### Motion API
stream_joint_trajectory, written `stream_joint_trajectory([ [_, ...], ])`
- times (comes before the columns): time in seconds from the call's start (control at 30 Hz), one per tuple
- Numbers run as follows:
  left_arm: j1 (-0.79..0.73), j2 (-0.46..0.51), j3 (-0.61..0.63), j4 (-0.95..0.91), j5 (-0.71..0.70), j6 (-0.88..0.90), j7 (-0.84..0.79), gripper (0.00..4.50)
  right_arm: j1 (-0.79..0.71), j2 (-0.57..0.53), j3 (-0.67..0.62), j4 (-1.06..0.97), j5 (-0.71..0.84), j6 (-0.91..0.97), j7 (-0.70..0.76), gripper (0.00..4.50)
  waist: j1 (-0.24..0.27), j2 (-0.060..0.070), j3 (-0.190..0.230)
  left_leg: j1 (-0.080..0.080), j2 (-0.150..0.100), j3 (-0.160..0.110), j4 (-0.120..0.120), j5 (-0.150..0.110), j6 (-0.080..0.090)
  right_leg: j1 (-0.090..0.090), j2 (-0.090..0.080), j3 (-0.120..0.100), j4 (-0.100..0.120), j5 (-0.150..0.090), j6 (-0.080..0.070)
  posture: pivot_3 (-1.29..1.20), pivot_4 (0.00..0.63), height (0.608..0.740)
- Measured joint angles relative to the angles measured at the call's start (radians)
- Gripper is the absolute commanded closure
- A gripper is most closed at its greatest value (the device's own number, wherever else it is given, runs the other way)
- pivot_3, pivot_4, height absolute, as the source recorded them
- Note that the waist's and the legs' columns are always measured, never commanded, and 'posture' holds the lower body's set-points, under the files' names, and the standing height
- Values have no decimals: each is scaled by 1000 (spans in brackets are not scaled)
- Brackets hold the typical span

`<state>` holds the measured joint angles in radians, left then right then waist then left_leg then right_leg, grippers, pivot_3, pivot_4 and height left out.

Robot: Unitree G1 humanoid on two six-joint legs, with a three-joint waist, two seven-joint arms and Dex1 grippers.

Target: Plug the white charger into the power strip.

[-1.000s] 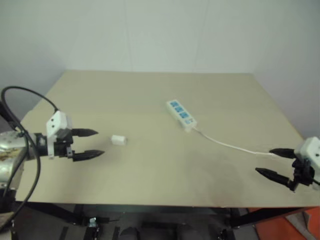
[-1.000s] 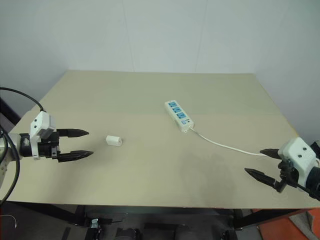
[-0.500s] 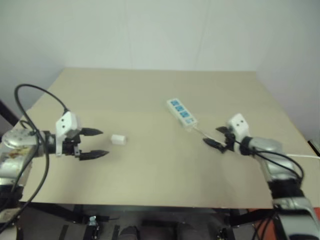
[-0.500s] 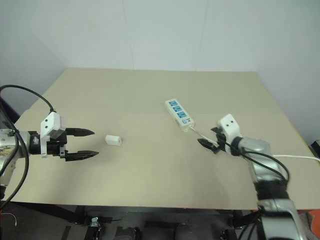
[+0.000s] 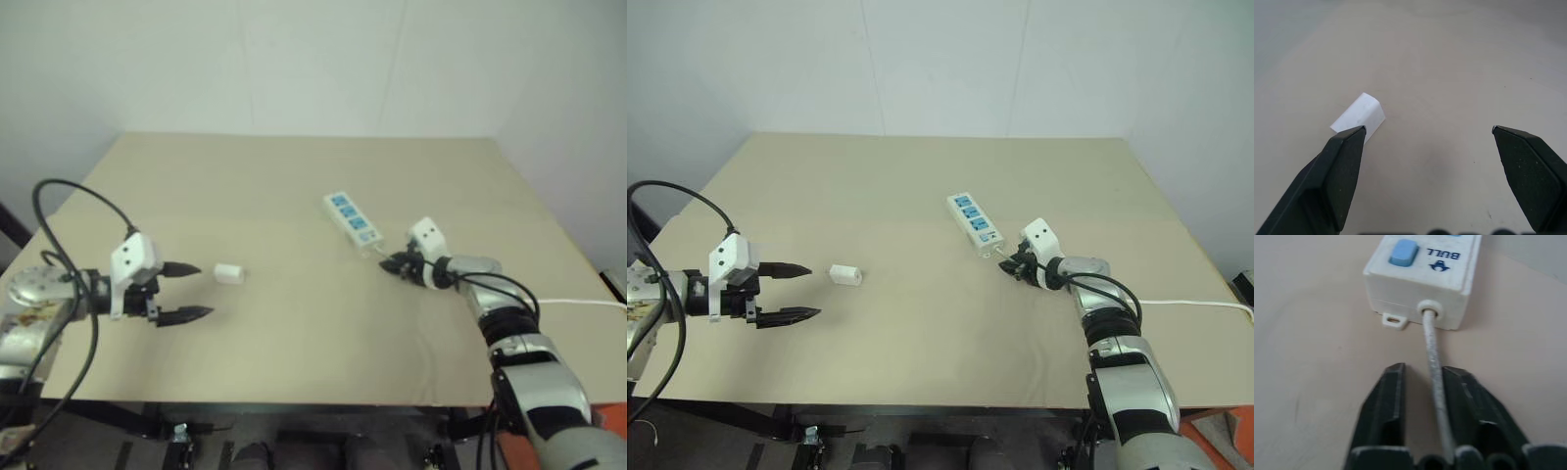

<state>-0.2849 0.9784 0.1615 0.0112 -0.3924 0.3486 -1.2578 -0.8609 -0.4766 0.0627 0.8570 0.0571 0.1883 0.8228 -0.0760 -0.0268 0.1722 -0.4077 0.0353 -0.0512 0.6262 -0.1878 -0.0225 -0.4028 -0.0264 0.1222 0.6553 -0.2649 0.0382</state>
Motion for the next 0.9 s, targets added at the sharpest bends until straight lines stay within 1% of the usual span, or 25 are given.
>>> stream_joint_trajectory([
  [0.03,4,0,0,0,0,0,1,0,-1,0,0,5,-3,-8,2,4389,0,0,0,0,0,0,0,0,0,0,0,0,0,0,0,0,150,740],
  [0.07,4,0,0,0,0,-1,2,0,-2,0,0,7,-5,-12,3,4468,0,0,0,0,0,0,0,0,0,0,1,0,1,0,0,0,150,740],
  [0.13,1,0,-1,0,1,-3,2,0,4,-2,0,-5,-7,-14,8,4468,0,0,0,0,0,0,0,0,0,0,0,0,1,0,0,0,150,740],
  [0.2,-6,0,-3,2,3,-6,3,0,43,-11,0,-82,-7,-13,19,4468,1,0,0,0,0,0,0,0,0,0,0,0,1,0,0,0,150,740],
  [0.3,-16,-2,-8,3,6,-18,5,0,166,-52,-4,-316,20,21,58,4468,6,0,0,-2,0,0,0,0,0,-1,0,0,1,-1,1,0,150,740],
  [0.4,-22,-3,-7,2,5,-23,8,0,376,-153,-40,-631,90,111,118,4468,20,0,0,-4,0,-1,0,0,0,-2,-1,-1,-1,-1,1,0,150,740],
  [0.47,-20,-1,-3,3,4,-23,4,0,491,-208,-73,-747,119,149,136,4468,22,0,0,-4,-1,0,1,0,0,-1,-1,-1,-1,-1,1,0,150,740],
  [0.53,-16,1,-1,5,4,-25,-1,0,562,-222,-99,-809,142,181,132,4468,19,0,0,-2,0,1,2,0,0,0,-1,0,1,-2,1,0,150,740],
  [0.6,-18,0,-3,8,5,-35,-3,0,607,-215,-111,-845,153,193,108,3772,9,0,0,2,0,1,2,0,0,1,1,1,1,-6,9,0,150,740],
  [0.67,-30,-6,-14,14,8,-44,-7,0,635,-201,-112,-859,148,193,75,3193,3,0,0,4,0,1,2,2,1,2,1,2,3,-6,9,0,150,740],
  [0.77,-43,-29,-37,25,15,-56,-12,0,679,-169,-110,-888,140,190,22,2081,5,0,0,9,0,0,1,2,2,6,2,2,5,-6,8,0,150,740],
  [0.9,-101,-43,-68,58,29,-63,-14,0,713,-115,-119,-931,141,154,-46,745,7,0,0,7,0,0,2,2,2,6,2,2,4,-6,8,0,150,740],
])
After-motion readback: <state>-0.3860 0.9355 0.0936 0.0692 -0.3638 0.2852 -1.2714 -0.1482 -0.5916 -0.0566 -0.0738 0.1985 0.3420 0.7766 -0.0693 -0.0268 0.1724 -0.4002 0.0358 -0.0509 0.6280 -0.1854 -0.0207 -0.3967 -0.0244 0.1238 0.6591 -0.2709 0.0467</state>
